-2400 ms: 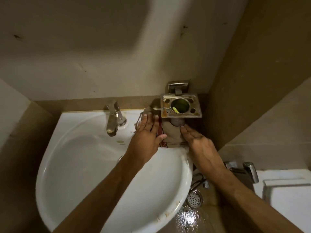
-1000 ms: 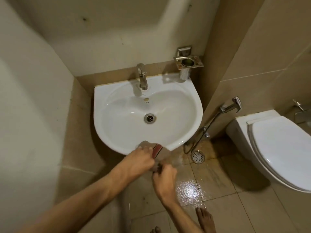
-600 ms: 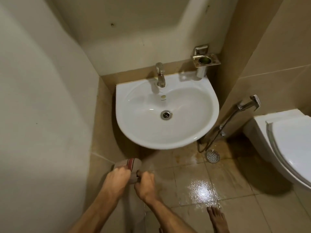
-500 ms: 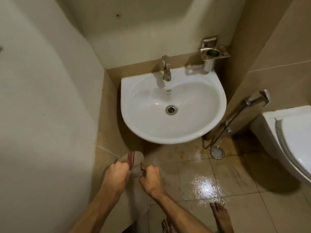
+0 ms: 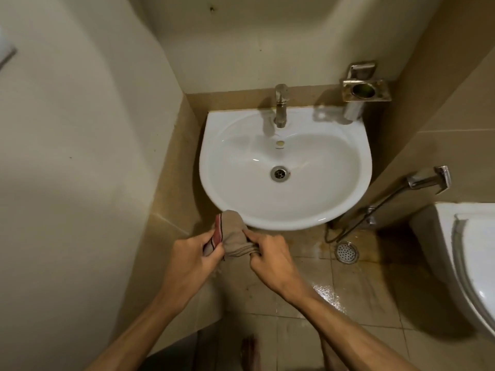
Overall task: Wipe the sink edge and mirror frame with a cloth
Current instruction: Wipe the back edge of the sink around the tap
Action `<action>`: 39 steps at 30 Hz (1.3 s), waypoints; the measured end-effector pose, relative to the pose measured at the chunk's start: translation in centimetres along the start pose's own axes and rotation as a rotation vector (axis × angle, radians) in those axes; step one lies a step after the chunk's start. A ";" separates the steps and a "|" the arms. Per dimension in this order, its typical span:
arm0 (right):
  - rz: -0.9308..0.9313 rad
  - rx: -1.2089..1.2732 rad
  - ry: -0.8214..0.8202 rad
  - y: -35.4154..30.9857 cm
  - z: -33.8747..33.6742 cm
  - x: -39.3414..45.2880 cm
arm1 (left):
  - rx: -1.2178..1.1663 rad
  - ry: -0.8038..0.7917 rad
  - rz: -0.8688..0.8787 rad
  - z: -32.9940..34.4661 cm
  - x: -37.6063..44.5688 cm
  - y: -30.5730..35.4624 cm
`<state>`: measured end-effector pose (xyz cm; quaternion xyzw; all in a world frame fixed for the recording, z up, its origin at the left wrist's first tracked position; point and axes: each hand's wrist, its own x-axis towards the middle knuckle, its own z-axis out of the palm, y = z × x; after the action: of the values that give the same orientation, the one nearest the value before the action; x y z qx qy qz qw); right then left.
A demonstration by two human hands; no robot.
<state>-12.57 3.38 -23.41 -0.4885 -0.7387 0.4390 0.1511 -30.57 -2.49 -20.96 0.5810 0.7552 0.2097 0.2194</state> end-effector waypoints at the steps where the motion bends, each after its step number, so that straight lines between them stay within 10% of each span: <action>1: -0.015 -0.001 0.010 0.3 -1.3 -0.1 | -0.032 -0.005 -0.007 0.2 0.2 1.2; 11: -0.084 -0.137 0.158 5.4 -15.1 1.1 | -0.062 0.011 0.054 4.1 7.4 13.0; 21: -0.187 -0.928 0.153 11.2 -24.6 15.0 | 0.407 0.113 0.326 11.9 24.8 18.6; 26: -0.129 -1.111 -0.058 13.0 -24.1 19.2 | 0.526 -0.016 0.267 14.6 30.4 19.5; 39: 0.055 -1.089 0.051 17.8 -23.2 21.4 | 0.228 -0.070 0.300 18.5 36.2 16.1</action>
<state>2.87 35.75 -28.82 -0.5260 -0.8422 -0.0152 -0.1175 -15.56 37.51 -30.04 0.7153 0.6707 0.1325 0.1446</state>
